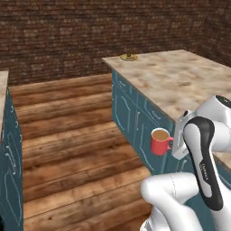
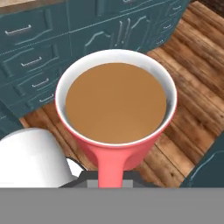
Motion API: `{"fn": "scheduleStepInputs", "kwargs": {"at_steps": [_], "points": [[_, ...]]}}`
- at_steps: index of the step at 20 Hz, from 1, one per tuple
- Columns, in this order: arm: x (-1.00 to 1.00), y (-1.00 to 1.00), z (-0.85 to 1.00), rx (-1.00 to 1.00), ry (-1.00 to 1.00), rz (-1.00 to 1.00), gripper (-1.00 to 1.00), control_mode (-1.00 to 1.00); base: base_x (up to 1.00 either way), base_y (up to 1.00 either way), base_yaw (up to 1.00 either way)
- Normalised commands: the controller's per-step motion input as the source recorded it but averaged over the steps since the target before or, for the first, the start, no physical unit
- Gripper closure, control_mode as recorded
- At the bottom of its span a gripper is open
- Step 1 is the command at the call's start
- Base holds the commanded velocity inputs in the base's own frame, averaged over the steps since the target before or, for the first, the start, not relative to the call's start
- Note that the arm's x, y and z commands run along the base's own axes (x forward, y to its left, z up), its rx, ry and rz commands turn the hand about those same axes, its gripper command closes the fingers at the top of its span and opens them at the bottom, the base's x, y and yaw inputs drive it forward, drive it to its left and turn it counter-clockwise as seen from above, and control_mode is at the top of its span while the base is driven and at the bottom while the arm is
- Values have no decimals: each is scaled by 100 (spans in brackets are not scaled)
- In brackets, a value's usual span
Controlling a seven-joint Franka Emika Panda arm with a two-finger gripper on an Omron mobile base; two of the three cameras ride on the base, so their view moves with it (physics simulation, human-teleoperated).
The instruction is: Pick up the brewed coffee from the coffee machine and place it next to the breakfast plate on the dining counter.
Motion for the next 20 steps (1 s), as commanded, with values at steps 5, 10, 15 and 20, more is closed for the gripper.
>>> {"fn": "scheduleStepInputs", "kwargs": {"at_steps": [5,10,15,20], "points": [[0,0,0,0,0,0,100,100,100,0,22],[0,0,0,0,0,0,100,100,100,0,8],[0,0,0,0,0,0,100,100,100,0,0],[0,0,0,0,0,0,100,100,100,0,0]]}}
